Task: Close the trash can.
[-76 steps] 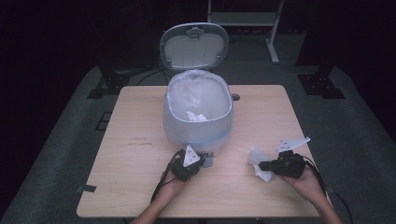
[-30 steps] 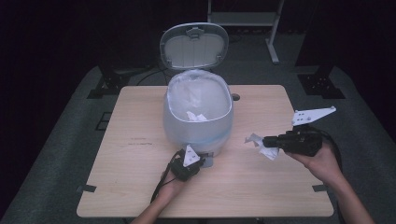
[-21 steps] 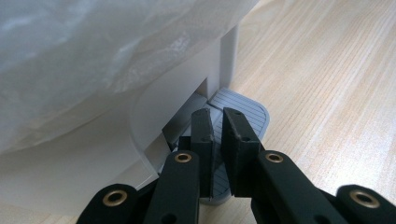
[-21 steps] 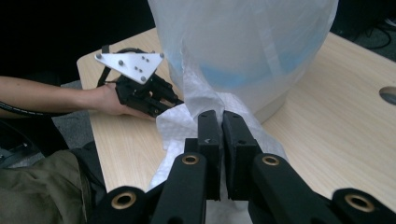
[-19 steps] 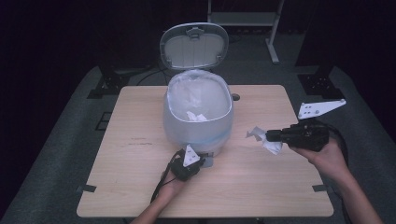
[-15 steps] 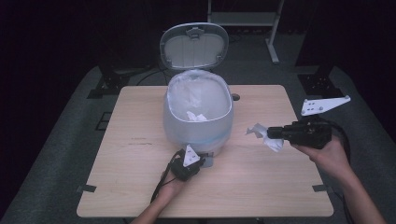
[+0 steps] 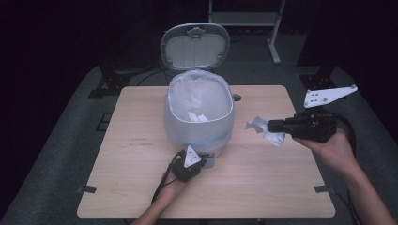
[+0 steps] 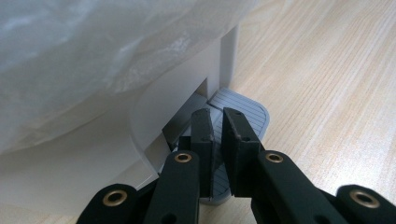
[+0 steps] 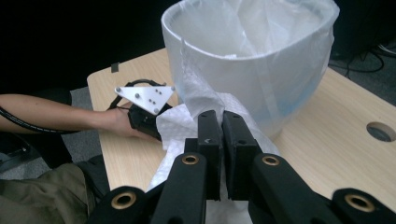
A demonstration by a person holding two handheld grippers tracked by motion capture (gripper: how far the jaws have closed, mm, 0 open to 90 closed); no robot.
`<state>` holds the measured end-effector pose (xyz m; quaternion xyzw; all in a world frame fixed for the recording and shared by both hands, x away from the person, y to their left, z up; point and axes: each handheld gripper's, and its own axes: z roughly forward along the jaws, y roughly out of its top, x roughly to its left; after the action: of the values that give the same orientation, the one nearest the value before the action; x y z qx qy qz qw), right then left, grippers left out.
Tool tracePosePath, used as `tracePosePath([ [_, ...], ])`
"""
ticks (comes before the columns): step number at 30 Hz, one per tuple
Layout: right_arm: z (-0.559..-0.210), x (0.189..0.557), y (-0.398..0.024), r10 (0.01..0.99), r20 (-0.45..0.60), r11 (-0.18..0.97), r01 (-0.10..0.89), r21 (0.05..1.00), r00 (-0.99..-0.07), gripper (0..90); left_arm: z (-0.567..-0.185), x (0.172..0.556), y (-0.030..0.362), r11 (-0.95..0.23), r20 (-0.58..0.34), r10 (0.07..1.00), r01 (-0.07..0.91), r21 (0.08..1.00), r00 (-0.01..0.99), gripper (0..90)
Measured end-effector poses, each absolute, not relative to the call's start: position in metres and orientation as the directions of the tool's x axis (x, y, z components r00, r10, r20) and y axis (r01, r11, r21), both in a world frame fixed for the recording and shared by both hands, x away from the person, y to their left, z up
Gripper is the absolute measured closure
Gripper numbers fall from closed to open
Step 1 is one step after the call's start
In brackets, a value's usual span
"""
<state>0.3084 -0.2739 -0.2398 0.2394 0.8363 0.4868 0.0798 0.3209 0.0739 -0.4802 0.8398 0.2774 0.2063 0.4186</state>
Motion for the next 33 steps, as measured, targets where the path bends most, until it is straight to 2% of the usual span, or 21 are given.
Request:
tracePosePath([
  [33, -0.195, 0.322, -0.248, 0.459, 0.045, 0.428, 0.265, 0.864, -0.887, 86.1, -0.480, 0.321, 0.074, -0.495, 0.113, 0.639, 0.295, 0.817, 0.761, 83.2],
])
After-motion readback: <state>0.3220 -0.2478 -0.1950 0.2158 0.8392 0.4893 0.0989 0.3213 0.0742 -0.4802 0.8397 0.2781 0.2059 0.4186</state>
